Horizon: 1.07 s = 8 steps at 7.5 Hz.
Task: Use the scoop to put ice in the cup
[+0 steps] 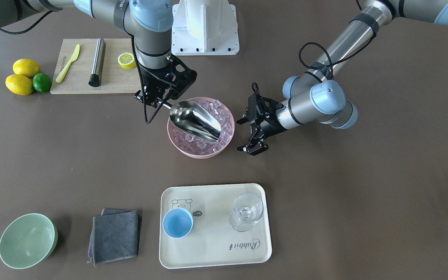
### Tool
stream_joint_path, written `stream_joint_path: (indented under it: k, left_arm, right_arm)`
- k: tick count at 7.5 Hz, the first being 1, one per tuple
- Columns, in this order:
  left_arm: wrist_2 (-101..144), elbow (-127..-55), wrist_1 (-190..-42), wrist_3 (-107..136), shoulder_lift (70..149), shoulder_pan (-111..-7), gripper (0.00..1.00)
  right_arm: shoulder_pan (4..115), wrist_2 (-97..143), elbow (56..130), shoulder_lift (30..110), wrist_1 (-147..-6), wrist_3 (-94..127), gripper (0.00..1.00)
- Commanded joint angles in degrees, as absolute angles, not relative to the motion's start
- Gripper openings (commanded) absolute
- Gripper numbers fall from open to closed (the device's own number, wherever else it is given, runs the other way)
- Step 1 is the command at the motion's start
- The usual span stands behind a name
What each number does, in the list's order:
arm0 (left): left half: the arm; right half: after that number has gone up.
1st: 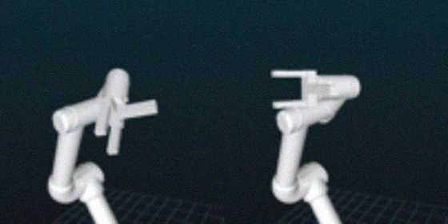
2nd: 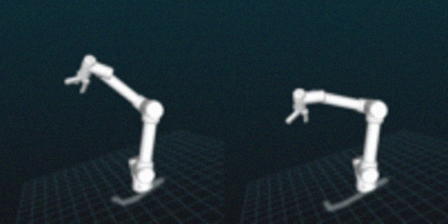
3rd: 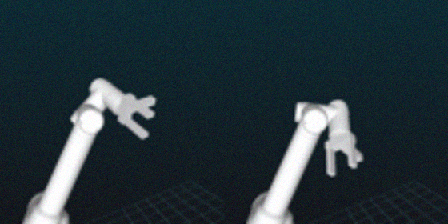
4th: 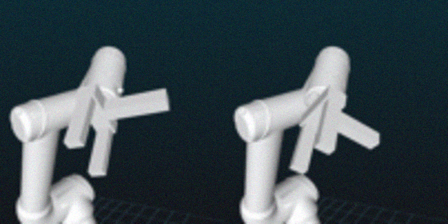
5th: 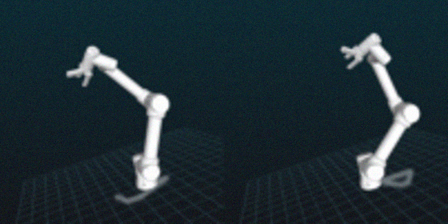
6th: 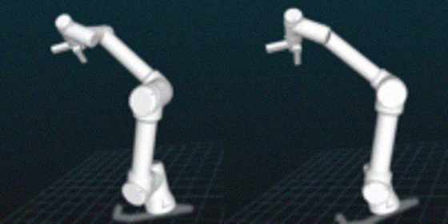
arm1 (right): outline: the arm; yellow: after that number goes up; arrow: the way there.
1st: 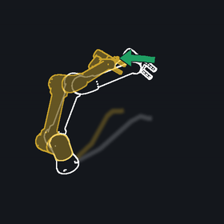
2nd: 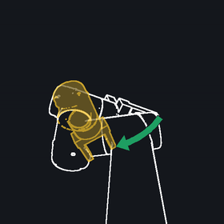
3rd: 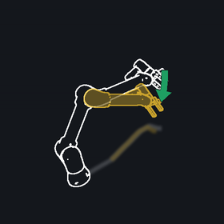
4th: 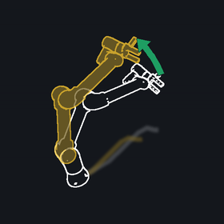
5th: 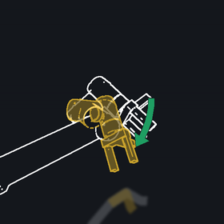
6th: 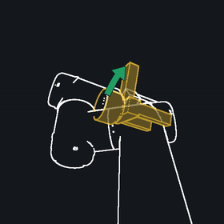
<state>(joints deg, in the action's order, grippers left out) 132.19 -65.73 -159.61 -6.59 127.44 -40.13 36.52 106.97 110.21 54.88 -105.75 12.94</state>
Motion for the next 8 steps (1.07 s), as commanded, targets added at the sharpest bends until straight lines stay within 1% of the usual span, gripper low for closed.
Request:
stream_joint_path:
  k: [1, 2, 4, 6, 8]
  left_arm:
    - [132.2, -65.9, -159.6, -6.6, 127.4, -40.2, 0.96]
    - [132.2, -66.4, -159.6, -6.6, 126.9, -40.3, 0.96]
    - [132.2, -67.2, -159.7, -6.6, 125.9, -40.2, 0.96]
    - [132.2, -67.3, -159.7, -6.6, 125.9, -40.3, 0.96]
    - [132.3, -67.3, -159.7, -6.6, 125.9, -40.3, 0.96]
  right_arm:
    - [39.5, 105.0, 112.5, 58.6, -87.4, 26.1, 0.0]
    - [39.5, 102.9, 112.5, 59.2, -82.3, 30.9, 0.0]
    - [39.5, 101.6, 112.4, 59.3, -79.5, 32.3, 0.0]
    - [39.6, 102.2, 112.2, 59.4, -80.2, 32.0, 0.0]
    - [40.2, 108.8, 112.7, 58.7, -89.7, 30.7, 0.0]
